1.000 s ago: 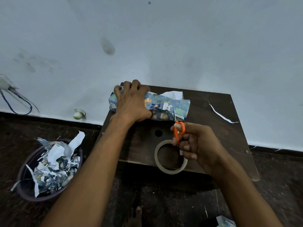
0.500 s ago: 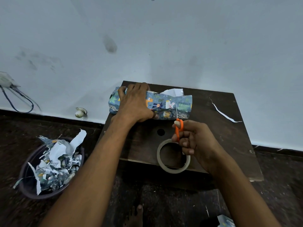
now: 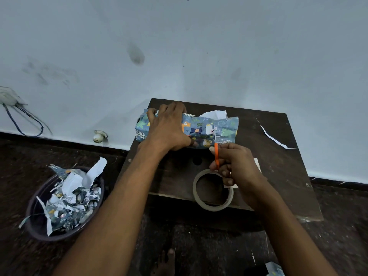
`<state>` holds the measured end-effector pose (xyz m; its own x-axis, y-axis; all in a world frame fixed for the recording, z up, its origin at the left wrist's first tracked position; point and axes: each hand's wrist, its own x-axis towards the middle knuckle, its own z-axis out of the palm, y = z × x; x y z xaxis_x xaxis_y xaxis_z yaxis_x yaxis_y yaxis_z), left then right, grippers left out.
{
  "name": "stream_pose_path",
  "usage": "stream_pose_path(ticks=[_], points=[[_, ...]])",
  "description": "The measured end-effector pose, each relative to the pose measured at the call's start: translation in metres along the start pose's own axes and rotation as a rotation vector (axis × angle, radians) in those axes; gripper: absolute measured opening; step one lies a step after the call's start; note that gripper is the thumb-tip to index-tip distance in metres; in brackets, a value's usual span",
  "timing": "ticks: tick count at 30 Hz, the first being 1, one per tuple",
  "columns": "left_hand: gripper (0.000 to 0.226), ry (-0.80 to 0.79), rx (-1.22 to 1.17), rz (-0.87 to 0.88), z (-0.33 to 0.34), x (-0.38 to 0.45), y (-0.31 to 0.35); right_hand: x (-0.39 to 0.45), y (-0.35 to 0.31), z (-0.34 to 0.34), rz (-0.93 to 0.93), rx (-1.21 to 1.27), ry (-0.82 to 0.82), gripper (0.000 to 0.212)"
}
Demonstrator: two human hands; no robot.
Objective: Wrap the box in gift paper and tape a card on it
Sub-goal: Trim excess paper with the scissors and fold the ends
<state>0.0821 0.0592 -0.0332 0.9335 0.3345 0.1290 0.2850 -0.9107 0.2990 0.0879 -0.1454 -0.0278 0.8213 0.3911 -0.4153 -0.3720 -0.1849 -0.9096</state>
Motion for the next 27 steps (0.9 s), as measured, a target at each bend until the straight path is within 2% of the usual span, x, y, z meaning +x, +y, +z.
stream_pose_path(ticks=[3,6,10,15,23,27], points=[[0.085,0.003,0.013,0.002,0.0,-0.001,0.001,0.001,0.0,0.0,-0.008,0.015,0.004,0.011],[0.088,0.067,-0.096,0.076,0.0,-0.004,0.004,0.001,0.0,-0.001,-0.022,0.024,0.004,0.012],[0.067,0.062,-0.301,0.27,0.008,-0.003,0.016,-0.002,-0.002,-0.003,-0.052,0.048,-0.015,0.013],[0.047,0.066,-0.25,0.293,0.021,-0.003,0.019,-0.002,0.0,-0.004,-0.044,0.043,-0.037,0.011],[0.055,0.064,-0.234,0.29,0.023,-0.001,0.015,-0.001,0.0,-0.003,-0.029,0.045,-0.044,0.008],[0.053,0.08,-0.323,0.268,0.024,-0.001,0.014,-0.001,0.0,-0.005,-0.008,0.031,-0.022,0.013]])
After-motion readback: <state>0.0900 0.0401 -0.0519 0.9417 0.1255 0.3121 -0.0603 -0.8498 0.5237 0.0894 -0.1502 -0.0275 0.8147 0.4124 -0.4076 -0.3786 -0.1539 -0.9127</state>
